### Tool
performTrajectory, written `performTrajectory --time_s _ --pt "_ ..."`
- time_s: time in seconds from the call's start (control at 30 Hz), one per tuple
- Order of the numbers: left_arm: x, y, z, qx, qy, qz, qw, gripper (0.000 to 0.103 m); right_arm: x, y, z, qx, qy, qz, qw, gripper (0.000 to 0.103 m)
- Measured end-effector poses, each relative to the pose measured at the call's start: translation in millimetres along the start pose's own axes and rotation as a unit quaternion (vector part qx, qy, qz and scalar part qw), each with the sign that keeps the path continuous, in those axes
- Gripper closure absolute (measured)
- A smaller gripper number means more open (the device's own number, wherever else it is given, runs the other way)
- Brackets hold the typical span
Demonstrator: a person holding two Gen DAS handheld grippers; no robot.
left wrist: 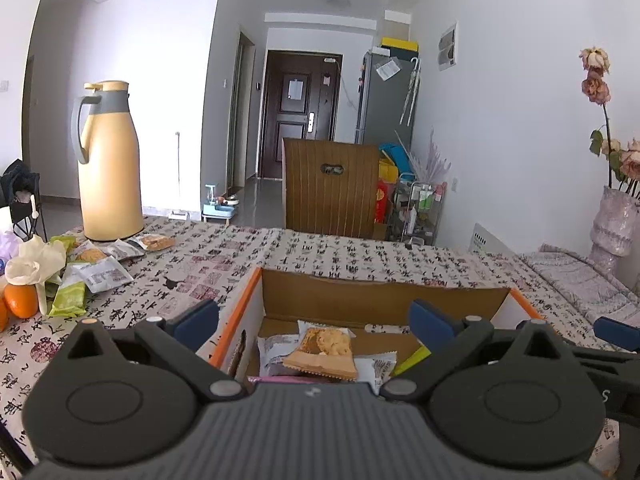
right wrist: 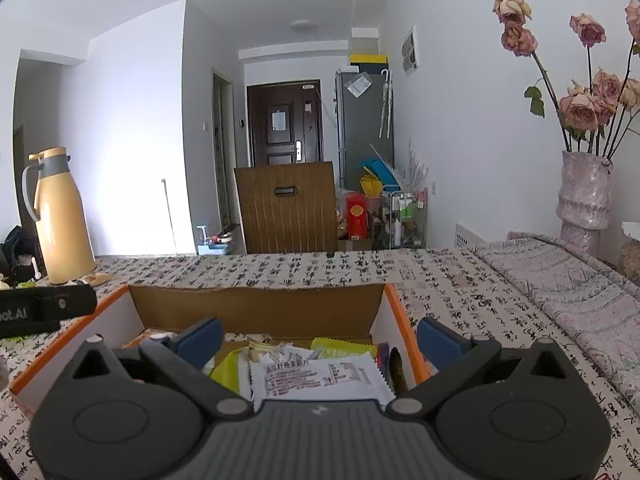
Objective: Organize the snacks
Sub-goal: 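Carry both held snacks into the box and open both grippers, then move both open grippers back over the snack pile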
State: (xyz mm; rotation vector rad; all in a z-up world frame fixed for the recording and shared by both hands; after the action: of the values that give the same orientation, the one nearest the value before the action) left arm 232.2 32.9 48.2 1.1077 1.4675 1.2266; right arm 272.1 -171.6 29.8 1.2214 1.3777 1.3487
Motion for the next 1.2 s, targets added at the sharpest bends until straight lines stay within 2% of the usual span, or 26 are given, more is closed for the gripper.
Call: performTrajectory --time_s 0.17,0.6,0.93,1.2 --pt "-1 9 -7 0.000 0.011 0.000 0.9999 0.000 2 11 -8 -0.009 -0.001 -0.004 1.000 0.000" --pt "9 18 -47 -0.002 0.007 -0.002 1.0000 0.000 4 21 -51 -0.013 0.004 -0.011 1.000 0.000" --pt "23 8 -81 0.011 -0.003 0.000 0.9999 0.000 6 10 -93 0.004 0.015 -0.014 1.000 0.000" --pt "31 -15 -100 0.039 -0.011 0.010 0.9991 0.000 9 -11 -117 0.031 0.021 -0.017 0.999 0.000"
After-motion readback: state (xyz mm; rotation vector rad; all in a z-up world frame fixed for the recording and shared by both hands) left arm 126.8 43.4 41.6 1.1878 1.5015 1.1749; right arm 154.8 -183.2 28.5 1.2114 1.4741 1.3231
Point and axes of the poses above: each gripper's, at about its wrist camera, not at the fingertips, and z roughly the way its jaws point, x to its left, y to its top, the point moved 2 cm from there along z, roughly the way its jaws point, and after that the axes turned 15 degrees about -x, right-handed, at the moved point
